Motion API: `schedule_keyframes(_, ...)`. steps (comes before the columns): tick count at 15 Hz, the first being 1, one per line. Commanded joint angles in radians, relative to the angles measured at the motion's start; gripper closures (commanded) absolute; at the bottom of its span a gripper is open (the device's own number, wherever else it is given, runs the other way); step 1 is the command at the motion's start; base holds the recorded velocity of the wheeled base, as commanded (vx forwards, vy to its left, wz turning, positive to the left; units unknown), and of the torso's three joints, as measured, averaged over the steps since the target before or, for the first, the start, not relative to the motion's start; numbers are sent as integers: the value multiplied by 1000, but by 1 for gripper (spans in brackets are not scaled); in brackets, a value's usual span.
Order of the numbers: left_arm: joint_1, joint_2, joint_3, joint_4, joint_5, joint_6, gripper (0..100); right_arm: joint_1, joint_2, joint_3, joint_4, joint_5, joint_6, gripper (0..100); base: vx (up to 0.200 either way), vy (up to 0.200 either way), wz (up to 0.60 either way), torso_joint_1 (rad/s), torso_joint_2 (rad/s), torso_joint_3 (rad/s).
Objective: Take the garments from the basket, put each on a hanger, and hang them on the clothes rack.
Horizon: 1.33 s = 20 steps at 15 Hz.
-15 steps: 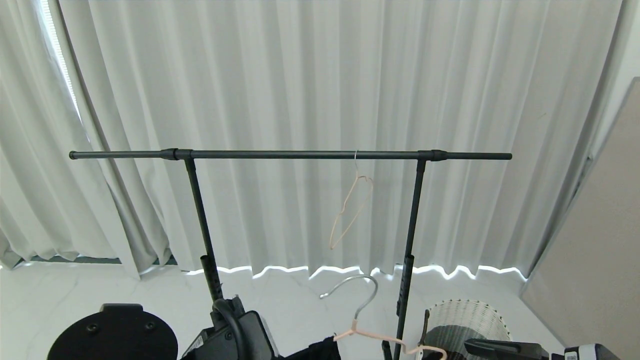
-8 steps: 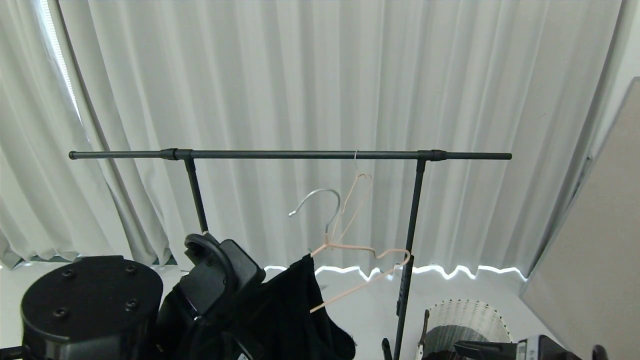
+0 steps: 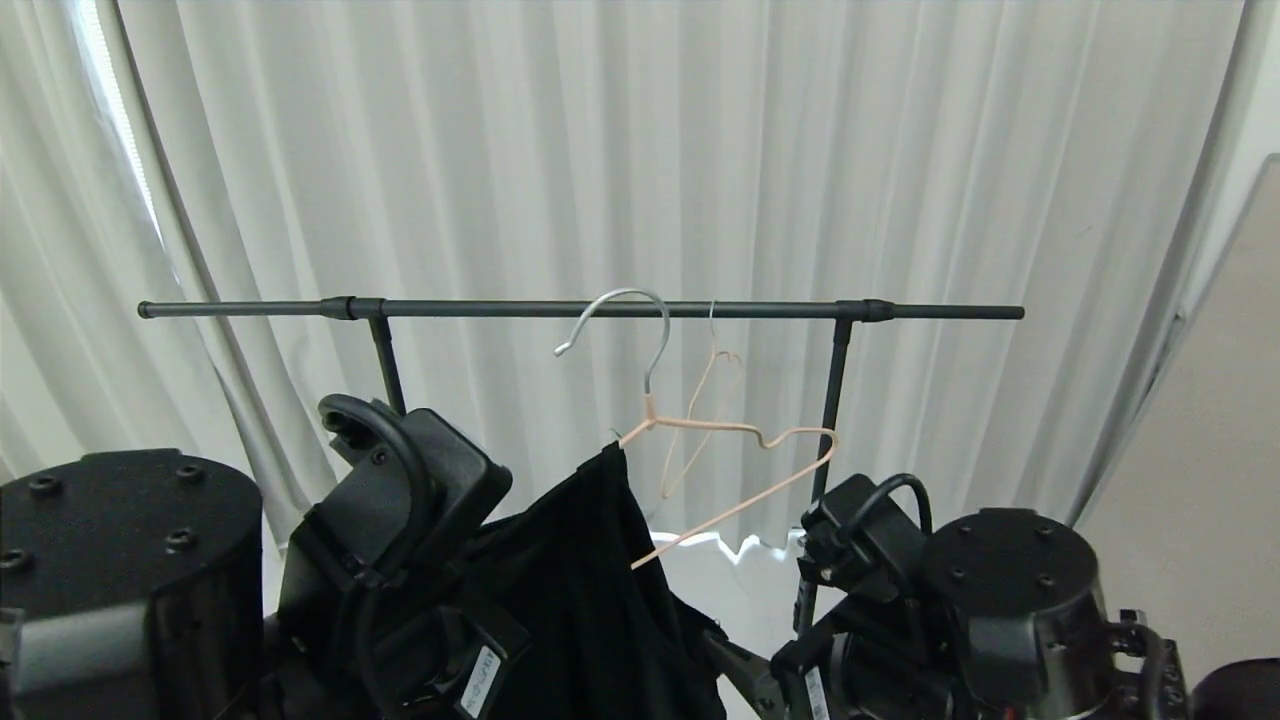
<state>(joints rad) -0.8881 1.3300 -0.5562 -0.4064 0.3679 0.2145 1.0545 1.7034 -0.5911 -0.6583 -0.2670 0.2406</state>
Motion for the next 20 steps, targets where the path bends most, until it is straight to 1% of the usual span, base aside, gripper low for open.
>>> schedule_keyframes(1,0,-3,-10,0,0,0,100,-25,64,-27,0,-9,0,0,0,0,0,0,0,0)
schedule_keyframes(3,-12,-3,-27,0,-1,0,100,-22,65,-26,0,-9,0,0,0,0,0,0,0,0)
schedule_keyframes(4,-32,-5,-31,-2,-1,0,100,-7,67,-23,2,-9,-1,0,0,0,0,0,0,0)
schedule_keyframes(5,-32,-9,-31,-2,-1,0,100,16,65,-19,5,-9,-1,0,0,0,0,0,0,0)
schedule_keyframes(7,-34,-20,-39,-2,-1,0,100,36,68,8,20,-11,-6,0,0,0,0,0,0,0)
schedule_keyframes(8,-35,-23,-45,-2,-1,0,100,36,74,31,26,-12,-6,0,0,0,0,0,0,0)
schedule_keyframes(11,-35,-55,-41,0,-1,0,100,13,64,97,85,-55,-9,0,0,0,0,0,0,0)
schedule_keyframes(12,-35,-63,-21,0,-1,0,100,-10,48,108,106,-69,-23,0,0,0,0,0,0,0)
schedule_keyframes(14,-35,-80,25,0,-1,0,100,-82,15,126,121,-92,-61,0,0,0,0,0,0,0)
schedule_keyframes(16,-35,-95,68,0,-1,0,100,-165,-19,139,124,-110,-96,0,0,0,0,0,0,0)
schedule_keyframes(18,-35,-121,144,0,-7,-3,100,-283,-57,148,123,-133,-144,0,0,0,0,0,0,0)
schedule_keyframes(20,-45,-140,199,0,-23,-3,100,-353,-96,148,121,-139,-170,0,0,0,0,0,0,0)
